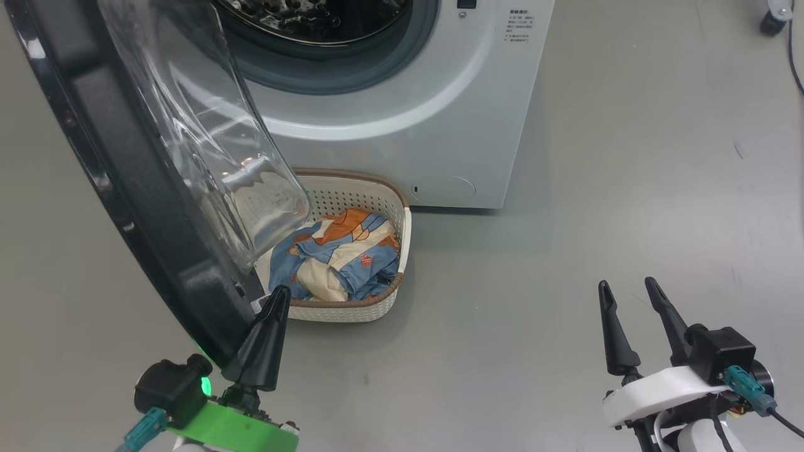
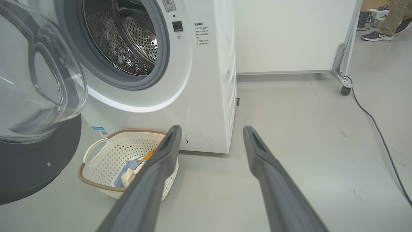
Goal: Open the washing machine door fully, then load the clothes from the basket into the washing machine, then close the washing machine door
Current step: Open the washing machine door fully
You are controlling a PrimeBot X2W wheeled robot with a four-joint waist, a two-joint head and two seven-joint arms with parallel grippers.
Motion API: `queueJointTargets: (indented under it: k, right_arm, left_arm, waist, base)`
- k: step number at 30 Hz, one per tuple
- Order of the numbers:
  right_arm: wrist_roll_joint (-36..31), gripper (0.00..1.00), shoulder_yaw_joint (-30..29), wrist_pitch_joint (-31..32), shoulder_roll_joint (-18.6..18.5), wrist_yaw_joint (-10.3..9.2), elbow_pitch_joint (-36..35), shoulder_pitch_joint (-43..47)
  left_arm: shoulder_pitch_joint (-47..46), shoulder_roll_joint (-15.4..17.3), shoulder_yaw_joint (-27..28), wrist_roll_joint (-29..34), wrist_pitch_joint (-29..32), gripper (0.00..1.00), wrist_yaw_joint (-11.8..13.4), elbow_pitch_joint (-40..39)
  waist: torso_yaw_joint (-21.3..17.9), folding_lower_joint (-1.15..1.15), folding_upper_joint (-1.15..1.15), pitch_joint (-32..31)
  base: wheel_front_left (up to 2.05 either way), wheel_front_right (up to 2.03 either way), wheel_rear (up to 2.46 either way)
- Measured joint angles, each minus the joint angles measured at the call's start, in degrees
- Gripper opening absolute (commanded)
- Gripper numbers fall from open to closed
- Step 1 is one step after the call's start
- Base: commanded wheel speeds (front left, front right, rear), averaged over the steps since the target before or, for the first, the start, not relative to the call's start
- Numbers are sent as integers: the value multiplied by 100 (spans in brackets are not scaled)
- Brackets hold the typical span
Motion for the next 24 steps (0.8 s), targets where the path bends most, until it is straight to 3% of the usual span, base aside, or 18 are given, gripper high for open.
queueJointTargets:
  k: [16,24]
  right_arm:
    - [-9,100,-131,0,33,64,38,24]
    - [-30,100,-134,1,44,107,89,42]
  left_arm:
    - [215,-103,611,-53,0,0,-21,252]
    - [244,-196,1311,-259,4,0,243,408]
  waist:
    - [624,0,0,-142]
    - [981,0,0,-223]
  base:
    - [0,0,0]
    - [0,0,0]
